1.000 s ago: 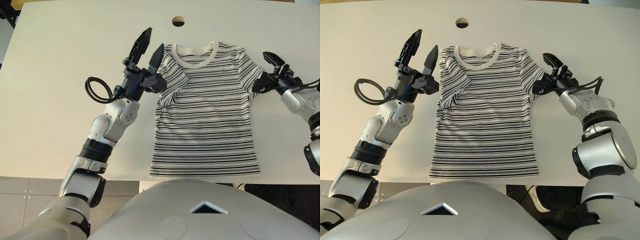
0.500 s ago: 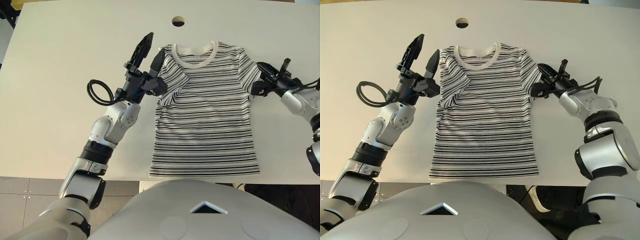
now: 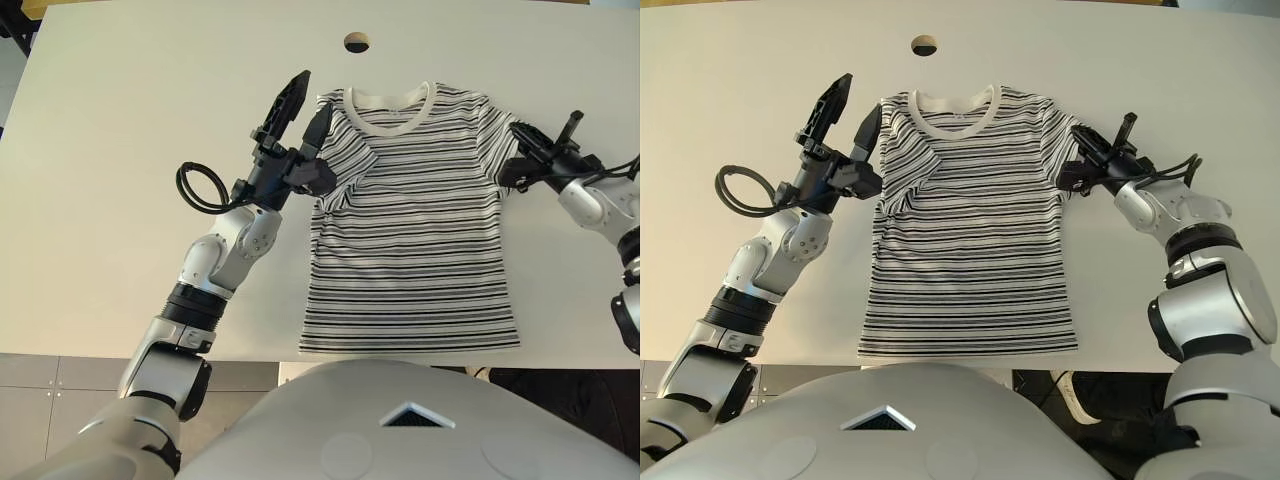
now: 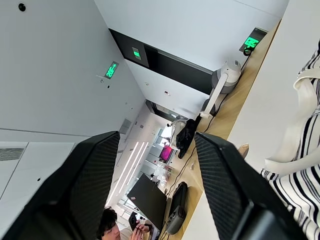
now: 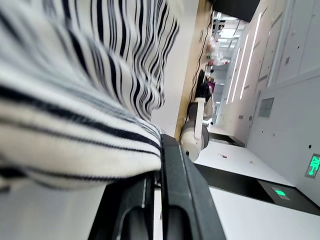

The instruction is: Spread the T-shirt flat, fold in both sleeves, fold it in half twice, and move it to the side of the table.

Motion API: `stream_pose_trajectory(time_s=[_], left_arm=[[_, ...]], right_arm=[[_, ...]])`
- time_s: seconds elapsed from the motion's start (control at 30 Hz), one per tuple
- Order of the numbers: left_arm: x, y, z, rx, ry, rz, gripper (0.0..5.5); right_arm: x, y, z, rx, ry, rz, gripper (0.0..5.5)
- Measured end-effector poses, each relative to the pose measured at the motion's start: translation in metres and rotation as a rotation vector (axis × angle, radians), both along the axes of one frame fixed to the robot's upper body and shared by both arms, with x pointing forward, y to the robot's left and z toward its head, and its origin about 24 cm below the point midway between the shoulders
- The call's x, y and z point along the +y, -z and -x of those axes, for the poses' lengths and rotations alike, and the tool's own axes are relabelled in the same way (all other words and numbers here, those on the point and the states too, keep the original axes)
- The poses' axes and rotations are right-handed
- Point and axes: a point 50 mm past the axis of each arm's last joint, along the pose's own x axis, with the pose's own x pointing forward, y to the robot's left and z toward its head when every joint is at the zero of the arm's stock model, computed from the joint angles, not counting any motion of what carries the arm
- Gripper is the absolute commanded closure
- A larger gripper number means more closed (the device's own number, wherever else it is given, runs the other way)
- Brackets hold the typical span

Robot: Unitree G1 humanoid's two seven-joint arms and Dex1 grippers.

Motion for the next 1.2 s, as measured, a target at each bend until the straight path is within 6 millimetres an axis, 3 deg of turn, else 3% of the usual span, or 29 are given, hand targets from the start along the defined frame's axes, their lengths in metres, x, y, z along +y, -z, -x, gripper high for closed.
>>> stream_pose_trajectory(time_s=[0.27, 0.47, 0.57, 0.77, 0.93, 1.2], left_arm=[[-0.005, 0.005, 0.004, 0.016, 0.023, -0.016, 2.69], [-0.008, 0.013, 0.008, 0.040, 0.045, -0.040, 2.69], [-0.013, 0.025, 0.012, 0.092, 0.076, -0.086, 2.69], [-0.018, 0.029, 0.015, 0.109, 0.107, -0.105, 2.69], [-0.017, 0.030, 0.015, 0.114, 0.104, -0.108, 2.69], [-0.010, 0.030, 0.014, 0.118, 0.091, -0.125, 2.69]], right_arm=[[0.021, -0.022, -0.004, -0.147, -0.083, -0.095, 5.35], [0.026, -0.014, 0.004, -0.126, -0.096, -0.091, 5.35], [0.036, -0.016, 0.006, -0.131, -0.152, -0.087, 5.35], [0.057, -0.014, 0.010, -0.114, -0.247, -0.057, 5.35], [0.075, -0.010, 0.010, -0.107, -0.282, -0.072, 4.62], [0.065, -0.018, 0.007, -0.121, -0.241, -0.055, 3.33]])
